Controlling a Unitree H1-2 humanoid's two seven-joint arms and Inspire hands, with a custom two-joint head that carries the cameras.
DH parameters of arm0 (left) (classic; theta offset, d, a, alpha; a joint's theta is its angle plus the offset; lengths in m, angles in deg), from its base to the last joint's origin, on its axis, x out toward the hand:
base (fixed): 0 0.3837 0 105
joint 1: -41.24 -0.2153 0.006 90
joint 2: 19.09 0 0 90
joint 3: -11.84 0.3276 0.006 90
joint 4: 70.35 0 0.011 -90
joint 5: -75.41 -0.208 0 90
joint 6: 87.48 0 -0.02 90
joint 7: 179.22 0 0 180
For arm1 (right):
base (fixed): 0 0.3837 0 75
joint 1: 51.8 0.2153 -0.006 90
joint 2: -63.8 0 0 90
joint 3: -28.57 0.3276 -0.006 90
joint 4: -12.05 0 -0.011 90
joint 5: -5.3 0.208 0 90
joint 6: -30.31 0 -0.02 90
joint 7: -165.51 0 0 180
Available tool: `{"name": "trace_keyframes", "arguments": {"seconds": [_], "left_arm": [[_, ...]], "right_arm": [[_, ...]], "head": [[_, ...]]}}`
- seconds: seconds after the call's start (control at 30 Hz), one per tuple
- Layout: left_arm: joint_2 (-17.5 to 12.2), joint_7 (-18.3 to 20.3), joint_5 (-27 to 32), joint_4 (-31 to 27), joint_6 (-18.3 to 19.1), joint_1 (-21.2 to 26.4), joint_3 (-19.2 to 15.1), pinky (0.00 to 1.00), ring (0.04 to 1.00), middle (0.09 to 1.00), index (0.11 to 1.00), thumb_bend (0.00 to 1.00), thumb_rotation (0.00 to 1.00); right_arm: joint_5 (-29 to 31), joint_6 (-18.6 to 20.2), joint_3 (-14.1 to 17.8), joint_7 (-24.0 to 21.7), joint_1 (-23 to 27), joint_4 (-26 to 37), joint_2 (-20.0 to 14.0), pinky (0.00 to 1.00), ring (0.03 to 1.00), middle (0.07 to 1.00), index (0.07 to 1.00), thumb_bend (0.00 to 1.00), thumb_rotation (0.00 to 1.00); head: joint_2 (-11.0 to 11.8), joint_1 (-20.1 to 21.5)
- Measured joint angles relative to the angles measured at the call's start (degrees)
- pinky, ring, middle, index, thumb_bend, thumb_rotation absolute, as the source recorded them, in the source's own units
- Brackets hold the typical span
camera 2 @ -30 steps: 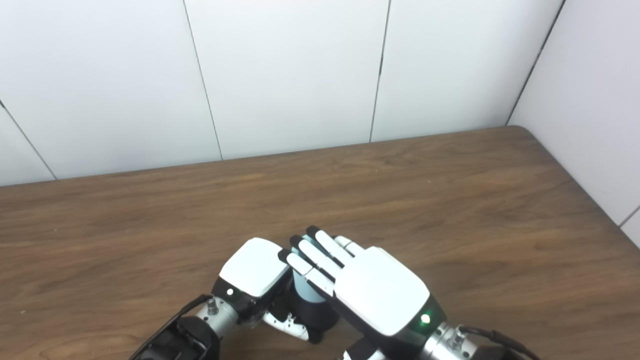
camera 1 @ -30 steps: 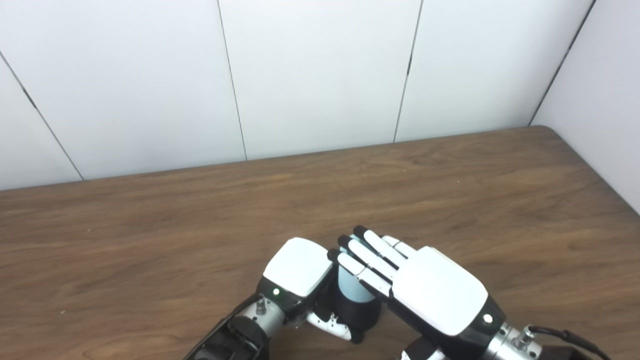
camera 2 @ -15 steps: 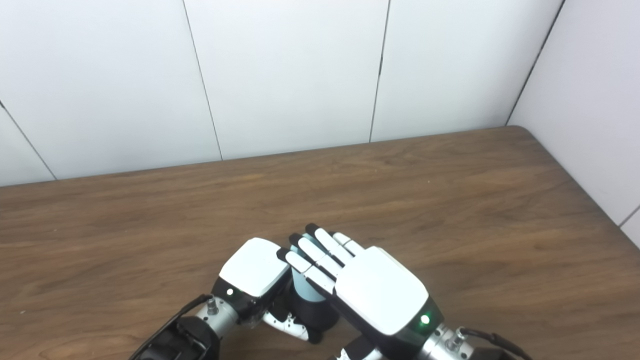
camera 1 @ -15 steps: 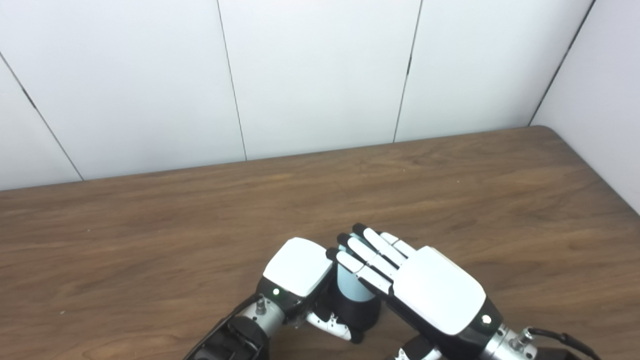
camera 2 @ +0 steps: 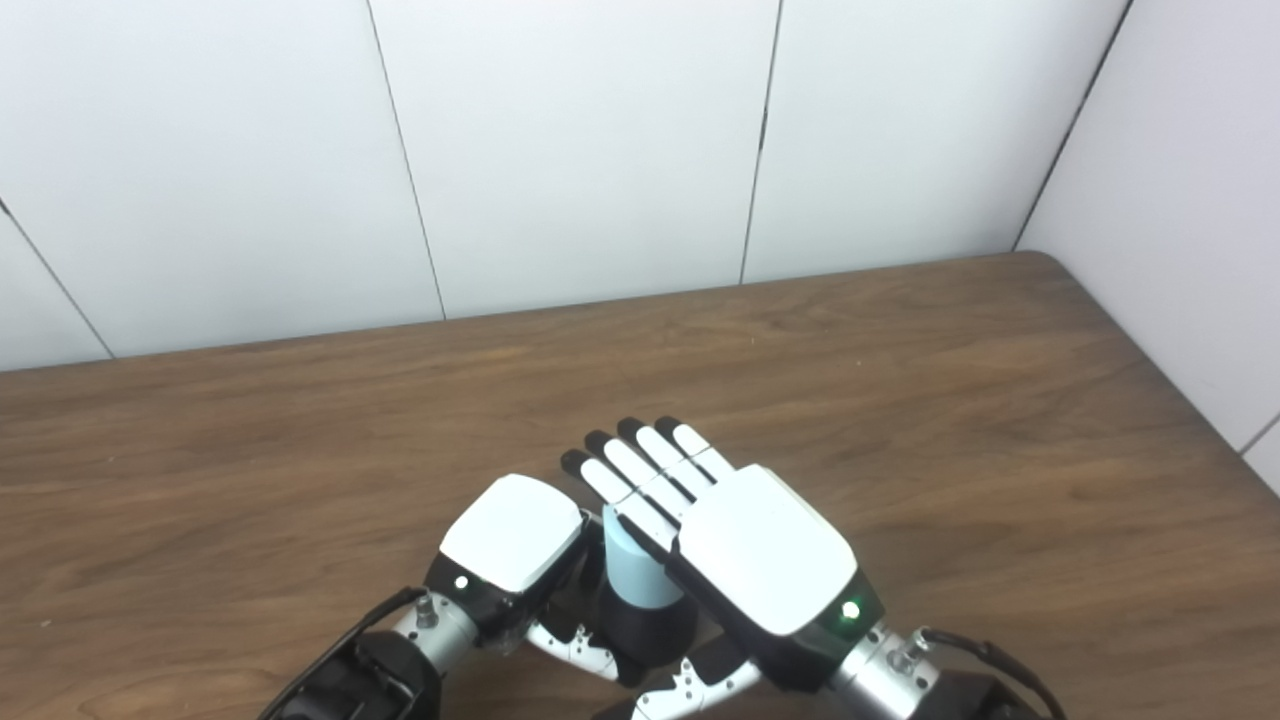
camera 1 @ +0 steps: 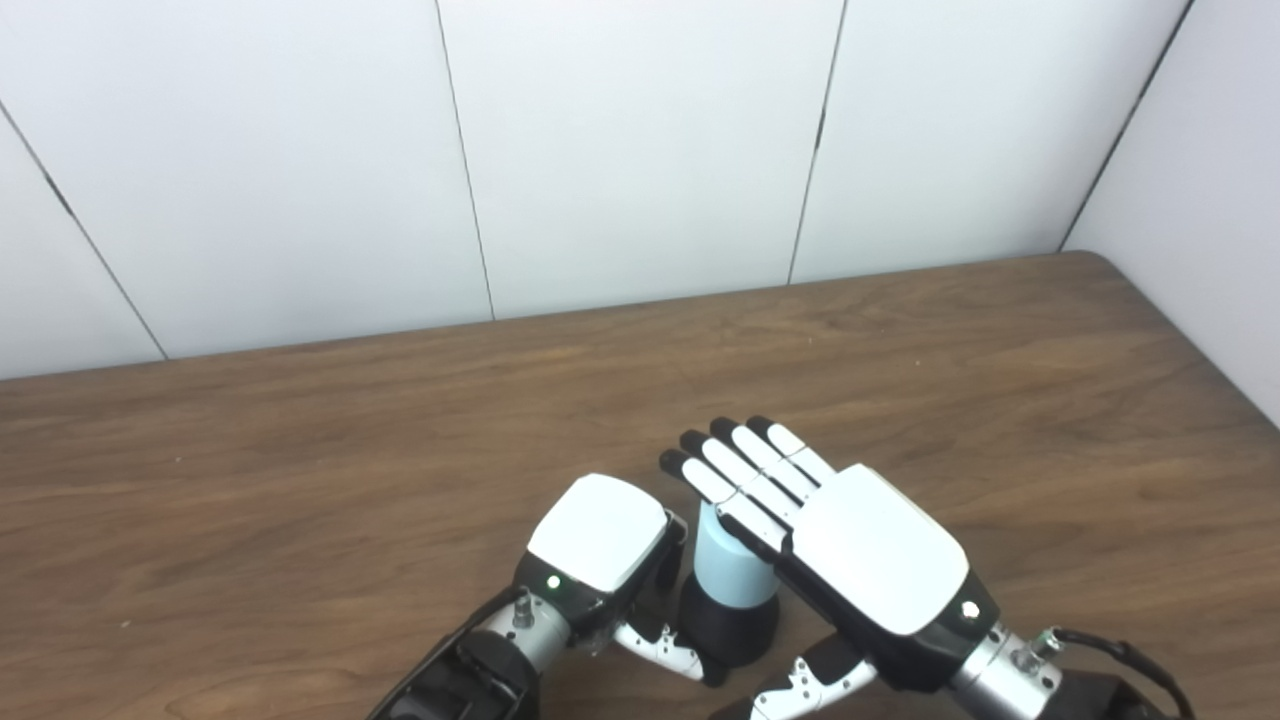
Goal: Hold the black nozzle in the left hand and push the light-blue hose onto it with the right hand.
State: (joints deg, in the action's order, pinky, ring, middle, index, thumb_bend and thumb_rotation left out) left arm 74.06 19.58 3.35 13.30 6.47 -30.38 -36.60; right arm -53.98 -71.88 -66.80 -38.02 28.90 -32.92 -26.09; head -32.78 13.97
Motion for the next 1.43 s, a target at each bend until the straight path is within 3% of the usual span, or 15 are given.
{"name": "trace_keyframes", "arguments": {"seconds": [0.17, 0.27, 0.43, 0.6, 0.67, 0.77, 0.87, 0.93, 1.03, 1.1, 1.17, 1.3, 1.43], "left_arm": [[0.0, 0.0, 0.1, 0.1, 0.0, 0.0, -0.1, 0.38, 0.369, 0.412, 0.525, 0.52, 0.00], [0.0, 0.0, 0.3, 0.5, 0.0, 0.2, -0.5, 0.31, 0.310, 0.467, 0.492, 0.52, 0.00], [0.0, 0.0, 1.2, 0.8, 0.0, 0.4, -1.1, 0.35, 0.377, 0.427, 0.524, 0.51, 0.00], [0.0, 0.3, 1.7, 0.8, 0.0, 0.5, -1.5, 0.33, 0.364, 0.456, 0.504, 0.52, 0.00], [0.0, 0.6, 1.8, 0.7, 0.0, 0.6, -1.7, 0.33, 0.374, 0.474, 0.496, 0.52, 0.00], [0.0, 1.9, 2.0, 0.2, 0.0, 0.5, -2.3, 0.17, 0.245, 0.473, 0.493, 0.52, 0.00], [-0.2, 3.7, 2.7, -0.8, 0.0, -0.3, -4.4, 0.11, 0.193, 0.472, 0.493, 0.52, 0.00], [-0.5, 5.3, 3.1, -2.4, 0.1, -1.3, -6.1, 0.08, 0.161, 0.471, 0.493, 0.52, 0.00], [-2.1, 8.9, 3.5, -6.8, 0.1, -3.7, -9.2, 0.07, 0.149, 0.471, 0.494, 0.52, 0.00], [-3.3, 11.6, 3.6, -10.0, 0.1, -5.1, -11.1, 0.09, 0.161, 0.471, 0.494, 0.52, 0.00], [-4.7, 14.6, 3.6, -13.3, 0.3, -6.8, -13.7, 0.09, 0.167, 0.471, 0.494, 0.52, 0.00], [-7.3, 21.0, 3.7, -19.0, 2.2, -10.1, -19.2, 0.09, 0.176, 0.471, 0.495, 0.52, 0.00], [-8.6, 27.7, 4.0, -22.7, 4.7, -12.3, -24.8, 0.09, 0.178, 0.471, 0.494, 0.52, 0.00]], "right_arm": [[0.3, -0.5, 0.6, 2.6, -0.4, -1.3, 0.0, 1.00, 1.000, 1.000, 1.000, 0.93, 0.99], [1.1, -2.1, 1.0, 5.9, -1.3, -2.2, 0.0, 1.00, 1.000, 1.000, 1.000, 0.90, 0.95], [2.6, -4.8, 1.9, 13.7, -2.2, -5.0, 1.3, 0.90, 0.964, 0.973, 0.960, 0.86, 0.90], [7.4, -7.1, 4.1, 21.5, -2.4, -8.7, 3.9, 0.90, 0.981, 0.997, 0.997, 0.82, 0.92], [10.9, -7.4, 5.2, 24.2, -2.4, -10.3, 5.1, 0.88, 0.973, 1.000, 1.000, 0.74, 0.92], [16.2, -7.4, 7.0, 27.6, -1.9, -11.6, 7.6, 0.80, 0.899, 0.920, 0.899, 0.63, 0.87], [23.6, -5.1, 8.8, 30.1, -0.7, -11.8, 9.1, 0.70, 0.853, 0.879, 0.837, 0.53, 0.77], [29.0, -3.1, 10.6, 31.6, 0.5, -12.4, 10.7, 0.68, 0.824, 0.852, 0.797, 0.36, 0.69], [36.9, -0.7, 12.5, 34.1, 1.9, -16.7, 15.1, 0.64, 0.784, 0.817, 0.780, 0.19, 0.46], [40.6, 1.0, 13.4, 34.8, 1.8, -19.6, 17.0, 0.65, 0.785, 0.820, 0.793, 0.15, 0.19], [42.6, 1.7, 13.7, 34.8, 1.8, -22.2, 17.8, 0.66, 0.776, 0.808, 0.779, 0.15, 0.05], [44.3, 1.8, 15.1, 35.4, 1.6, -26.9, 17.8, 0.67, 0.765, 0.801, 0.764, 0.15, 0.10], [45.1, 1.8, 15.9, 35.9, 1.6, -30.0, 17.5, 0.67, 0.759, 0.797, 0.759, 0.17, 0.22]], "head": [[0.0, 0.1], [0.1, 0.0], [0.2, -0.1], [0.3, -0.1], [0.4, -0.4], [0.5, -0.5], [0.7, -0.8], [0.7, -0.8], [0.7, -0.8], [0.6, -2.2], [0.6, -2.5], [0.8, -2.9], [0.9, -3.6]]}}
